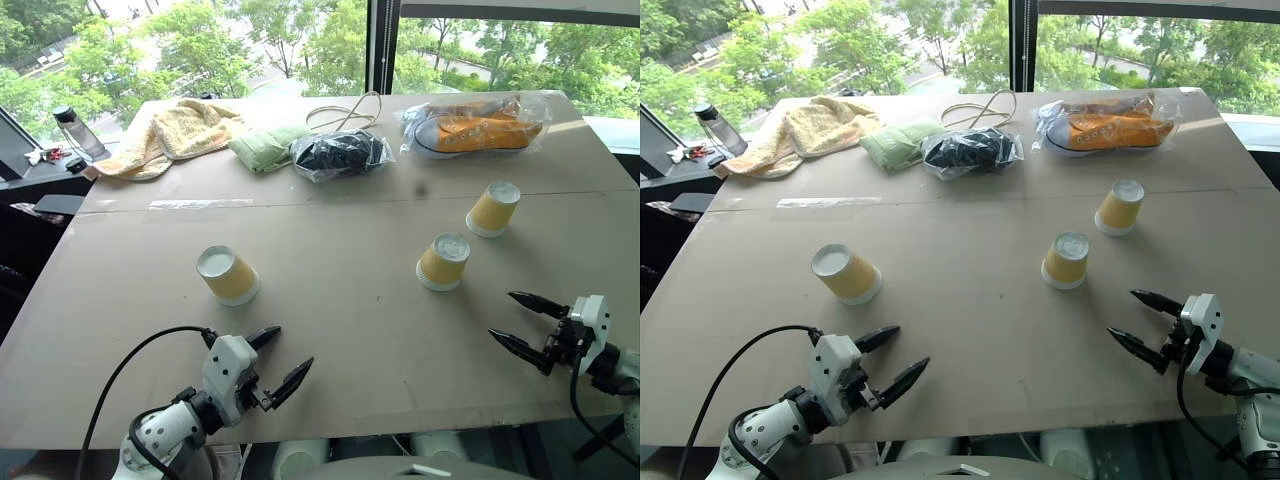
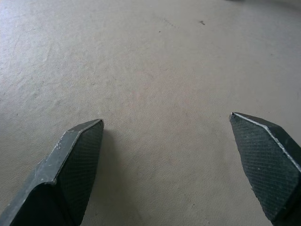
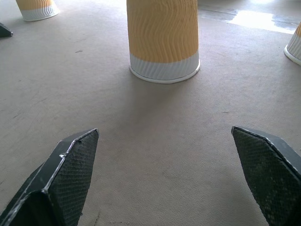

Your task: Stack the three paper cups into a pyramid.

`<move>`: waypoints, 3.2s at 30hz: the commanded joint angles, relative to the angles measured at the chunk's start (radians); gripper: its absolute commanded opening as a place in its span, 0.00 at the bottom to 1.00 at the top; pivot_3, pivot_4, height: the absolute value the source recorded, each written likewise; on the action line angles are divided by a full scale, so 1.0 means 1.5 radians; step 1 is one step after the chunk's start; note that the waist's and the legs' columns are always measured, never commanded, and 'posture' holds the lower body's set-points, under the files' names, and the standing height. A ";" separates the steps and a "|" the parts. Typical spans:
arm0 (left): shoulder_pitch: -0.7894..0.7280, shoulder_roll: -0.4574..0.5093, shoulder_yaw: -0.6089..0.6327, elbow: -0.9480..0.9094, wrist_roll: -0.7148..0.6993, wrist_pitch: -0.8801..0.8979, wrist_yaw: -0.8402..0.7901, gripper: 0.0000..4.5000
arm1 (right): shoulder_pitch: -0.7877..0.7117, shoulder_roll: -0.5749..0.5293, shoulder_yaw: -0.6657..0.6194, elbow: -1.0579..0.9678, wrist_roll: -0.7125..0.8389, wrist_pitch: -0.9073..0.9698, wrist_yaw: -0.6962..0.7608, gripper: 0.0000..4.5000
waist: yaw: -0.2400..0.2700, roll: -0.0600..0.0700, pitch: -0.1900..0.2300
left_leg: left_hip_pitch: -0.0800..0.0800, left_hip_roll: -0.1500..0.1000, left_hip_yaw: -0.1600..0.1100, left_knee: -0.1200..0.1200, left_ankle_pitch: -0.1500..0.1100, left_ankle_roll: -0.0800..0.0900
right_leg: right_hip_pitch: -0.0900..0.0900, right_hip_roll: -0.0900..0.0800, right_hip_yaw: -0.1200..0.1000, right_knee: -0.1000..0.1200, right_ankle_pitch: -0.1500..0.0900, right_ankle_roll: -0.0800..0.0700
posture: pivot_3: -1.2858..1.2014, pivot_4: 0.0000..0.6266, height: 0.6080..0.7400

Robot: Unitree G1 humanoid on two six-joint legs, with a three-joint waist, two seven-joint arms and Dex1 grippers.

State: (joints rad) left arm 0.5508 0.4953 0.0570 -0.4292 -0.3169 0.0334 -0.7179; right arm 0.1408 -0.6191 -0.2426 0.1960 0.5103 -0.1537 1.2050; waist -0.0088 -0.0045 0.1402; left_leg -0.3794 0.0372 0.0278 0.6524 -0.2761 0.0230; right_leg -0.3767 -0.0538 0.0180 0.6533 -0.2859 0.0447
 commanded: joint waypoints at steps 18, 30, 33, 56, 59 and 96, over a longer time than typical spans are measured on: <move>-0.023 -0.052 0.024 0.024 0.010 -0.069 0.037 0.98 | 0.050 -0.004 -0.039 -0.085 0.023 0.011 -0.003 1.00 | 0.001 -0.002 0.001 | 0.000 0.000 -0.001 0.000 0.000 0.000 | 0.000 0.001 0.000 0.000 0.000 0.001 | 0.52 0.24 1.00; 0.080 -0.189 0.144 -0.087 0.075 -0.167 0.234 0.98 | 0.105 -0.010 0.002 -0.348 0.111 0.121 0.001 1.00 | 0.004 -0.006 0.004 | -0.001 0.001 -0.002 0.000 0.000 0.000 | 0.000 -0.001 -0.001 -0.001 0.000 0.000 | 0.52 0.24 1.00; 0.041 -0.199 0.161 -0.076 0.103 -0.167 0.274 0.98 | 0.098 -0.009 0.015 -0.403 0.132 0.154 -0.019 1.00 | 0.009 -0.007 0.004 | -0.001 0.000 -0.002 0.001 0.000 0.000 | 0.000 0.001 -0.001 -0.001 0.000 0.000 | 0.52 0.24 1.00; -0.209 -0.144 0.141 0.060 0.083 -0.069 0.272 0.89 | 0.051 0.011 0.019 -0.459 0.156 0.172 -0.070 1.00 | 0.014 -0.009 0.004 | 0.000 0.000 -0.002 0.002 0.000 0.000 | 0.000 0.002 -0.003 0.002 0.001 0.003 | 0.52 0.24 1.00; -0.215 -0.140 0.142 0.061 0.078 -0.071 0.264 0.68 | 0.044 0.015 0.017 -0.463 0.166 0.175 -0.074 1.00 | 0.014 -0.009 0.004 | -0.001 0.000 -0.002 0.002 0.000 0.000 | 0.000 0.002 -0.003 0.002 0.001 0.003 | 0.52 0.24 1.00; -0.432 -0.105 -0.097 0.187 0.075 -0.116 0.030 0.99 | 0.022 0.026 -0.011 -0.495 0.150 0.206 -0.179 1.00 | 0.015 -0.008 0.004 | -0.001 0.000 -0.003 0.004 0.000 0.000 | 0.000 0.004 -0.004 0.004 0.002 0.003 | 0.52 0.24 1.00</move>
State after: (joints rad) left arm -0.1044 0.3339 -0.0981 -0.0782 -0.1610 -0.1461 -0.6587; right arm 0.1822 -0.5946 -0.2177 -0.5406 0.7425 0.1840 0.9672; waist 0.0133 -0.0172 0.1464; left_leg -0.3806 0.0374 0.0229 0.6586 -0.2760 0.0230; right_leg -0.3767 -0.0485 0.0126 0.6596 -0.2836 0.0492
